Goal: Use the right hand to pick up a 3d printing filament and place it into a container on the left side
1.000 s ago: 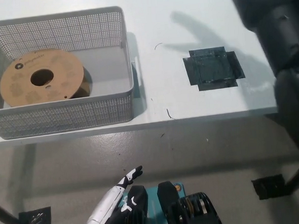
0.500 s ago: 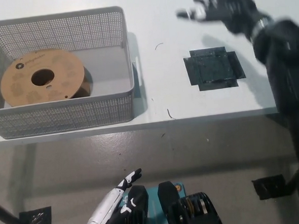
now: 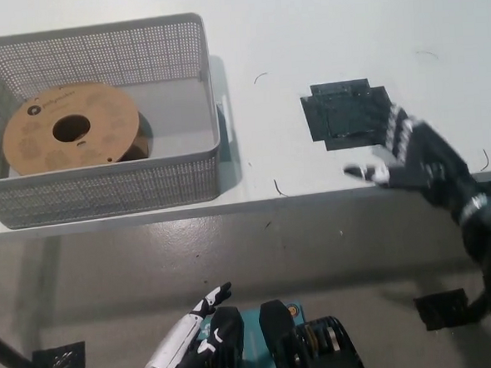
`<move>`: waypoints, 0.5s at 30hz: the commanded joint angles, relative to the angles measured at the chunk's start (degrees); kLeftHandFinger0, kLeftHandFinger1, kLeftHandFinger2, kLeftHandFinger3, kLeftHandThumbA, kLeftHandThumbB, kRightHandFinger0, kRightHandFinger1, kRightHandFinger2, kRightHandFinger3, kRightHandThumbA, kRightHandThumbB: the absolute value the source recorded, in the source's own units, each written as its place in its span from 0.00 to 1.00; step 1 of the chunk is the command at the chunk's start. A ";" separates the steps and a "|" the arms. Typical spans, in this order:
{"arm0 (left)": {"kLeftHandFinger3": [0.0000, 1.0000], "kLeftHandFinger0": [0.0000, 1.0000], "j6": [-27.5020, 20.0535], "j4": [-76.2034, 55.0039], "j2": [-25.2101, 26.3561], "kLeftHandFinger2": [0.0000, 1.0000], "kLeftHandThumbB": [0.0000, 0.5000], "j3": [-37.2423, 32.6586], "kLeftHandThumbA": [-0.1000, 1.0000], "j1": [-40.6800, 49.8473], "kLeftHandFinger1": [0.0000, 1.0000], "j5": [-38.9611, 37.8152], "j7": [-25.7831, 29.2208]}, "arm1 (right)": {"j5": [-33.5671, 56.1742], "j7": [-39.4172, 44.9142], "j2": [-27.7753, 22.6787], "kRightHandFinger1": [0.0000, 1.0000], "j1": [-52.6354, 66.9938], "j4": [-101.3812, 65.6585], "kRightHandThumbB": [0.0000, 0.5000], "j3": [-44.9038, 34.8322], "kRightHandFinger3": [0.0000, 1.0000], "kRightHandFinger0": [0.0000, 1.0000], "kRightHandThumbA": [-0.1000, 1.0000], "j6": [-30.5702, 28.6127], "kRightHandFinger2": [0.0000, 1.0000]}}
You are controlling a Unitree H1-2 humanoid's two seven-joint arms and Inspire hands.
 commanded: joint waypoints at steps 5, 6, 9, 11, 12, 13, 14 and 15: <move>1.00 1.00 -3.88 -1.23 -1.11 1.00 0.57 1.76 1.00 -0.21 1.00 -0.69 3.92 | -2.19 0.79 0.94 1.00 19.13 -45.55 0.62 3.90 1.00 1.00 1.00 -20.91 1.00; 1.00 1.00 -4.02 -1.22 -1.02 1.00 0.57 1.81 1.00 -0.20 1.00 -0.80 3.89 | -2.61 0.76 0.86 1.00 19.58 -44.61 0.60 3.84 1.00 1.00 1.00 -21.55 1.00; 1.00 1.00 -3.99 -1.08 -0.94 1.00 0.54 1.73 1.00 -0.58 1.00 -0.30 4.04 | -5.80 -0.69 0.39 1.00 21.81 -37.71 0.58 3.34 1.00 1.00 1.00 -23.66 1.00; 1.00 1.00 -4.24 -0.63 -1.09 1.00 0.54 1.69 1.00 -0.93 1.00 -0.40 4.04 | -8.87 -2.02 0.04 1.00 22.59 -33.18 0.53 3.80 1.00 1.00 1.00 -25.67 1.00; 1.00 1.00 -4.49 -0.36 -1.13 1.00 0.54 1.69 1.00 -1.05 1.00 -0.44 4.11 | -9.75 -2.49 -0.04 1.00 22.79 -30.23 0.50 4.23 1.00 1.00 1.00 -26.08 1.00; 1.00 1.00 -4.53 -0.25 -1.17 1.00 0.55 1.71 1.00 -1.06 1.00 -0.52 4.12 | -10.53 -2.80 -0.15 1.00 22.91 -28.76 0.50 4.59 1.00 1.00 1.00 -25.80 1.00; 1.00 1.00 -4.30 -0.40 -1.16 1.00 0.55 1.74 1.00 -1.01 1.00 -0.71 3.97 | -11.59 -3.45 -0.11 1.00 22.96 -26.21 0.50 5.11 1.00 1.00 1.00 -25.74 1.00; 1.00 1.00 -4.33 -0.21 -1.19 1.00 0.55 1.73 1.00 -1.17 1.00 -0.67 4.06 | -12.35 -4.03 -0.11 1.00 22.70 -22.73 0.49 5.57 1.00 1.00 1.00 -25.62 1.00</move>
